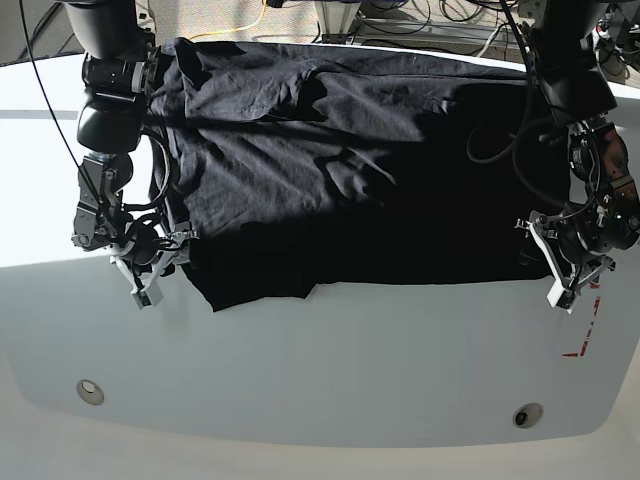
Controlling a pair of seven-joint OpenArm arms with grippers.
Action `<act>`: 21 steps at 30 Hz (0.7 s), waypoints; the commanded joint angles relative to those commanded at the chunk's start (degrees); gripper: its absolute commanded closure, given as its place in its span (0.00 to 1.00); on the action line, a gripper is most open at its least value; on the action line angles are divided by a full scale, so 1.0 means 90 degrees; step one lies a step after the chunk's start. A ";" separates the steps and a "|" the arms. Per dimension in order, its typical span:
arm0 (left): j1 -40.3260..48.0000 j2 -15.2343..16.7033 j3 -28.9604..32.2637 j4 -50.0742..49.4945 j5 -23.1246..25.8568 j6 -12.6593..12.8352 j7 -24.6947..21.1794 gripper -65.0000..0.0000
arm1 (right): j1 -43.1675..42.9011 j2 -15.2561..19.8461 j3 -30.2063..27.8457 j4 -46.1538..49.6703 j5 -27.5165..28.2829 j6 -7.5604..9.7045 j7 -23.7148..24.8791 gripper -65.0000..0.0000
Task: Layout the t-shirt on the table in an organized manner, then fold the t-shirt properly
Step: 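Grasp the hem corners of the shirt with both grippers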
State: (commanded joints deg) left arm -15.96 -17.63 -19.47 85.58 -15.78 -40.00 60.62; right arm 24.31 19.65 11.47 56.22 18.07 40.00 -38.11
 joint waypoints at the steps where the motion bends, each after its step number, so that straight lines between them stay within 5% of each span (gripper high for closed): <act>1: 0.0000 0.0000 0.0000 0.0000 -0.0010 0.0000 0.0000 0.40 | -0.0010 0.0010 0.0000 -0.0020 0.0000 0.0000 0.0049 0.36; 21: 0.0088 0.0010 0.0000 -0.0020 0.0020 0.0000 0.0000 0.40 | 0.0000 -0.0225 -0.0059 -0.0957 0.0020 0.0000 0.0518 0.37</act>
State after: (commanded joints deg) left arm -15.16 -17.54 -19.47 85.41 -15.60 -40.00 60.62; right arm 24.31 17.63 10.95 47.60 18.24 40.00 -33.45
